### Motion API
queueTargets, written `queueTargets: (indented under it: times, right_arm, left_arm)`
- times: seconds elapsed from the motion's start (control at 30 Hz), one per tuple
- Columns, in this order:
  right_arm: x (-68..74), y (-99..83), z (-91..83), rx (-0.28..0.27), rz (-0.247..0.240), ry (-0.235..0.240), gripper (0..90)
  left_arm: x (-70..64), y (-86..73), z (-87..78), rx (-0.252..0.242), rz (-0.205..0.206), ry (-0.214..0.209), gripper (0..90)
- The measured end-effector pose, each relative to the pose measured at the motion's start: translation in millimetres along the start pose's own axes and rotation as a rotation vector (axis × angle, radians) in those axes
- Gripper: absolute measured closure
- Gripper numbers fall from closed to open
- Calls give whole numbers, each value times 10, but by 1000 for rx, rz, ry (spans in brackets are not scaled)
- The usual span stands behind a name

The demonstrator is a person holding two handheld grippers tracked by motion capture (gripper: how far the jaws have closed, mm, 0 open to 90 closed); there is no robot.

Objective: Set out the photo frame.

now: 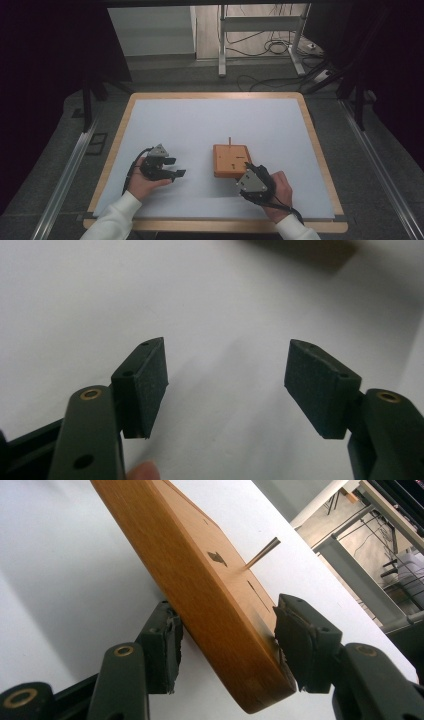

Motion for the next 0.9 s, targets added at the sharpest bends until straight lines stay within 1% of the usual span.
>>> queueTargets:
  times: [0.13, 0.33, 0.43, 0.5, 0.7, 0.83, 0.9]
  right_arm:
    - [-24, 19, -4, 1, -2, -1, 460]
    - [-68, 72, 4, 7, -16, 7, 473]
    - [-91, 109, 16, 13, -24, 12, 485]
    - [-105, 128, 19, 20, -30, 20, 492]
    - [-161, 169, 26, 39, -42, 41, 516]
    - [-208, 204, 35, 47, -46, 59, 536]
    - [-239, 221, 37, 55, -61, 70, 555]
  left_arm:
    - [21, -17, -9, -1, -16, 0, 330]
    - [24, -23, -63, -16, -24, -1, 330]
    - [30, -44, -78, -16, -27, -6, 330]
    - [28, -55, -80, -14, -29, -9, 329]
    - [7, -60, -63, -8, -17, -15, 329]
    - [-1, -65, -54, -6, -19, -18, 328]
    - [-1, -67, -51, -5, -18, -18, 327]
Point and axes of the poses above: each handheld gripper's, and its own axes: z roughly forward along the jaws, y roughly out of its top, x roughly to its left, the point moved 10 cm from there along z, roughly forward along the jaws, and after that the axes turned 1 degree about x, right-handed, at the moved point
